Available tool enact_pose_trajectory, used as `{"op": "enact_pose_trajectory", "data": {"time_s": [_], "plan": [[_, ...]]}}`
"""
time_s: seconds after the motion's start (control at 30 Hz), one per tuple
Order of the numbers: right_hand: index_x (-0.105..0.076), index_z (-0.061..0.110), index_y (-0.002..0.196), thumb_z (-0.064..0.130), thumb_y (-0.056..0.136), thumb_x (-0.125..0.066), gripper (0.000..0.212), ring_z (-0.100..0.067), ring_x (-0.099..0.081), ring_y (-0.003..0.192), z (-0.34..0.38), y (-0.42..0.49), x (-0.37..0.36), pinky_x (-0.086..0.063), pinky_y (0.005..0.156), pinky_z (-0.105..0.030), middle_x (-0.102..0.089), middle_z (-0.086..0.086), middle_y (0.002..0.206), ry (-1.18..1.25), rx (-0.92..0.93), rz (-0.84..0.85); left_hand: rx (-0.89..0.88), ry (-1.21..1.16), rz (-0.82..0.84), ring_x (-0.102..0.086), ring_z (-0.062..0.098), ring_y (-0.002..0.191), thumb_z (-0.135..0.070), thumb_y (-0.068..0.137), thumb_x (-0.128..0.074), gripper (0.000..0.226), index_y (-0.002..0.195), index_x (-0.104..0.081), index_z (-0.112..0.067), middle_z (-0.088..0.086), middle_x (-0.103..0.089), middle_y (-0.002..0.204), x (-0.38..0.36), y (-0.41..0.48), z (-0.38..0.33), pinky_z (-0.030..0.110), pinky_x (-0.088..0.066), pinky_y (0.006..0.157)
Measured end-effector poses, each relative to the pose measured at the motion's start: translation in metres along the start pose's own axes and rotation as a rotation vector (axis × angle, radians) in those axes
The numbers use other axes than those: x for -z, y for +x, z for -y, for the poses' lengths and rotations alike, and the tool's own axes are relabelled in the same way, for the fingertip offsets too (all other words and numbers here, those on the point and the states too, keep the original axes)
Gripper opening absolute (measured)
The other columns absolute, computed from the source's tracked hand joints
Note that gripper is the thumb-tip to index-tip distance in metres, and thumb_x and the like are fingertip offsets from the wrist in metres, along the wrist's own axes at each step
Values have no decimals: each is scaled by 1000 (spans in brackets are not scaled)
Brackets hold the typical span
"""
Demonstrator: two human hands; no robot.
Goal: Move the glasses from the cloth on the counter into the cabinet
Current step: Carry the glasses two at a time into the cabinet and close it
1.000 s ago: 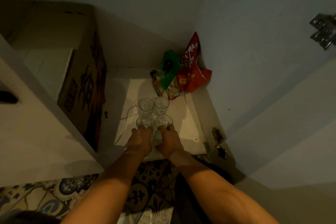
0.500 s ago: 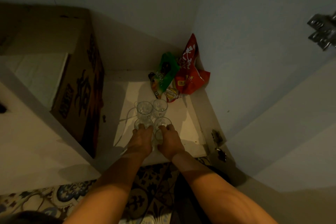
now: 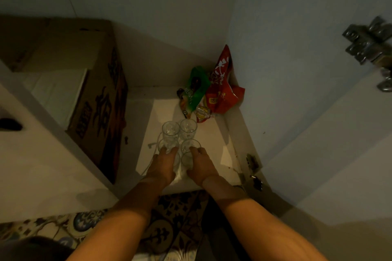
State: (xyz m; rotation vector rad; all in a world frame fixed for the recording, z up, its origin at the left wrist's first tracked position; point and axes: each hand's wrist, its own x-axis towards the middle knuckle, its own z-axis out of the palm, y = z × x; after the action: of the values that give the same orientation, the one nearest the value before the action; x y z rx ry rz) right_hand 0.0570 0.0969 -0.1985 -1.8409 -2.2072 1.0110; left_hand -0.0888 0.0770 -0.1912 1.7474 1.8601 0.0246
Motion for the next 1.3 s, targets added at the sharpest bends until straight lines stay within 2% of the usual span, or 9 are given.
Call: {"op": "enact_pose_trajectory", "data": {"time_s": [0.17, 0.27, 0.4, 0.57, 0.73, 0.8, 0.9, 1.07, 1.3], "plan": [[-28, 13, 151, 8, 86, -67, 75, -32, -50, 125, 7, -12, 20, -46, 99, -33, -33, -18, 147, -20, -9, 1, 59, 133, 34, -29, 39, 136, -30, 91, -63, 85, 154, -7, -22, 16, -14, 156, 19, -18, -7, 46, -40, 105], [-34, 10, 145, 14, 87, -68, 68, -34, -50, 120, 14, -18, 36, -47, 96, -36, -38, -18, 139, -85, 21, -35, 79, 216, 22, -36, 35, 129, -39, 91, -61, 77, 150, -16, -19, 14, -29, 146, 39, -23, -14, 44, -44, 98], [-41, 12, 138, 23, 91, -63, 53, -31, -46, 120, 24, -26, 61, -48, 93, -41, -41, -14, 135, -177, 6, -47, 86, 321, 89, -45, 33, 124, -46, 92, -55, 66, 145, -28, -16, 12, -42, 137, 64, -29, -28, 41, -44, 99], [-47, 10, 135, 29, 95, -55, 45, -33, -51, 118, 39, -76, 100, -46, 91, -39, -51, -16, 128, -113, -72, 50, 11, 308, 131, -53, 31, 120, -40, 95, -50, 49, 138, -41, -17, 11, -49, 137, 95, -77, -65, 43, -50, 93], [-47, 11, 133, 30, 96, -54, 42, -34, -52, 122, 80, -152, 171, -46, 95, -39, -52, -19, 135, -152, -146, 248, 0, 261, 298, -34, 32, 138, -48, 98, -42, 61, 151, -24, -23, 11, -28, 155, 157, -149, -130, 41, -33, 110], [-50, 11, 132, 34, 96, -52, 44, -34, -52, 124, 106, -186, 207, -46, 96, -38, -53, -18, 136, -161, -168, 253, 5, 266, 292, -39, 33, 134, -47, 95, -46, 62, 149, -28, -21, 13, -35, 151, 190, -181, -158, 42, -37, 107], [-59, 7, 122, 37, 98, -48, 40, -36, -58, 116, 140, -240, 260, -50, 91, -39, -61, -19, 124, -195, -171, 252, 6, 302, 284, -53, 33, 121, -39, 93, -51, 46, 133, -47, -17, 13, -52, 135, 239, -234, -194, 42, -47, 96], [-42, 8, 140, 35, 100, -46, 48, -36, -53, 119, 185, -325, 343, -49, 95, -44, -51, -19, 133, -255, -131, 280, 2, 343, 279, -55, 33, 117, -34, 98, -45, 40, 132, -44, -14, 14, -52, 134, 308, -321, -246, 43, -47, 91], [-57, 8, 119, 35, 96, -49, 36, -36, -59, 108, 214, -398, 436, -50, 87, -42, -61, -18, 120, -253, -114, 173, -113, 437, 198, -50, 35, 122, -32, 99, -44, 39, 134, -44, -14, 15, -50, 134, 390, -390, -329, 43, -44, 93]]}}
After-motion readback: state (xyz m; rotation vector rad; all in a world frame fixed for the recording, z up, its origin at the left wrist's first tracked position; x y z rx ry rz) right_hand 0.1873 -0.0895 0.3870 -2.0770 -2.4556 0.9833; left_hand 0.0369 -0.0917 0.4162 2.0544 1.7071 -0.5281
